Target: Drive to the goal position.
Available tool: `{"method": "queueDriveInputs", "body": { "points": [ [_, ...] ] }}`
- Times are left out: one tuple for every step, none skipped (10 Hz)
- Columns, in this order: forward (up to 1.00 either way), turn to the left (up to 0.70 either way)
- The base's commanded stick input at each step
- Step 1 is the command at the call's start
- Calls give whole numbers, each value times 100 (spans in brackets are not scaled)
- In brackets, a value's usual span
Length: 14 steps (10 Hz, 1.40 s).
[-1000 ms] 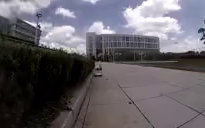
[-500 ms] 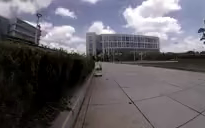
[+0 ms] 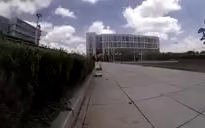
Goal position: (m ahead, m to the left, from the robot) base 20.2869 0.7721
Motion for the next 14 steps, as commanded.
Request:
{"method": "queueDriveInputs", "body": {
  "points": [
    [4, 0],
    [4, 0],
    [4, 0],
    [4, 0],
    [4, 0],
    [4, 0],
    [4, 0],
    [4, 0],
    [4, 0],
    [4, 0],
    [4, 0],
    [4, 0],
    [4, 0],
    [4, 0]
  ]
}}
